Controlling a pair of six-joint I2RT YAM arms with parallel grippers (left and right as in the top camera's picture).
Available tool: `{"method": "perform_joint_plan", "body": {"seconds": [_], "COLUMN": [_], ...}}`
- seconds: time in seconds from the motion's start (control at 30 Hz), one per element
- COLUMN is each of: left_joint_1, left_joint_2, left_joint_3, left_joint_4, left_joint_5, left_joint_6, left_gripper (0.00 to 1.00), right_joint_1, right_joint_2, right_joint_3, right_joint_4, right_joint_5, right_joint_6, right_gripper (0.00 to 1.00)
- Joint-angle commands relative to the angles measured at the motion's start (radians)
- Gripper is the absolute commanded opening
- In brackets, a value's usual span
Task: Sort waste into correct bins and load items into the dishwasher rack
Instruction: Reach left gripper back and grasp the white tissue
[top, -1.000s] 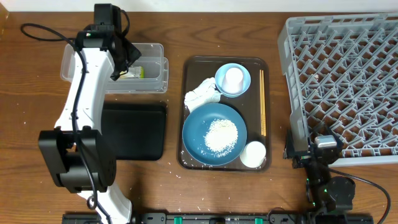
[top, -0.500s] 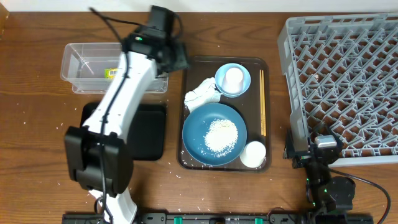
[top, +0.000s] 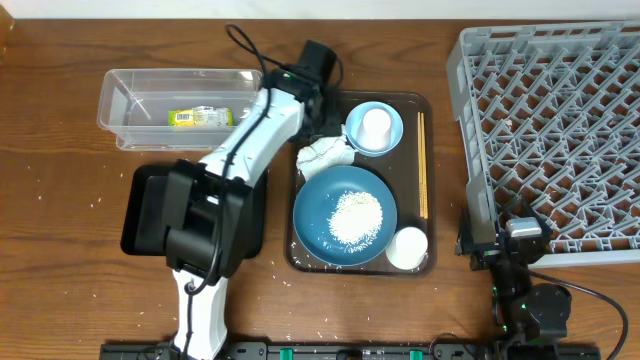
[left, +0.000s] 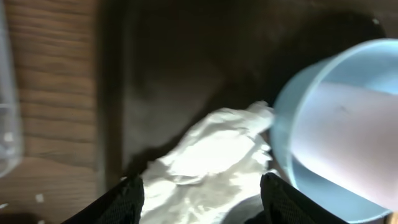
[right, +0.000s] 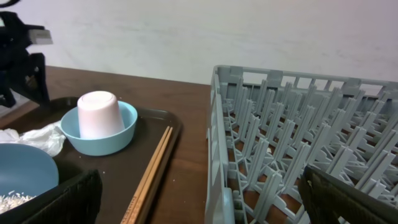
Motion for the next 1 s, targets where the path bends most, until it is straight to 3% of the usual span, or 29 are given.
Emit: {"method": "perform_joint_plan", "body": {"seconds": [0.0, 0.4, 0.67, 0.97], "left_joint_1": [-0.014, -0.037, -0.051, -0.055], "left_joint_2": [0.028, 0.097, 0.119, 0.116], "left_joint_3": [-0.004, -0.004, -0.020, -0.021], "left_joint_4": [0.001, -0.014, -0.022, -0.022], "left_joint_5": [0.002, 0.003, 0.003, 0.002], "left_joint_6": [0.017, 0.017, 0.017, 0.017], "left_gripper": [0.63, 0.63, 0.57, 0.11], "right_joint_1": [-0.011, -0.011, -0.011, -0.011], "right_joint_2": [0.000, 0.000, 0.000, 0.000], "right_joint_3": [-0.002, -0.002, -0.002, -0.002], "right_joint_4": [-0.004, -0.004, -0.004, -0.004], "right_joint_5": [0.000, 0.000, 0.000, 0.000], "right_joint_6": [-0.013, -0.013, -0.013, -0.013], "right_gripper": [0.99, 0.99, 0.99, 0.99]}}
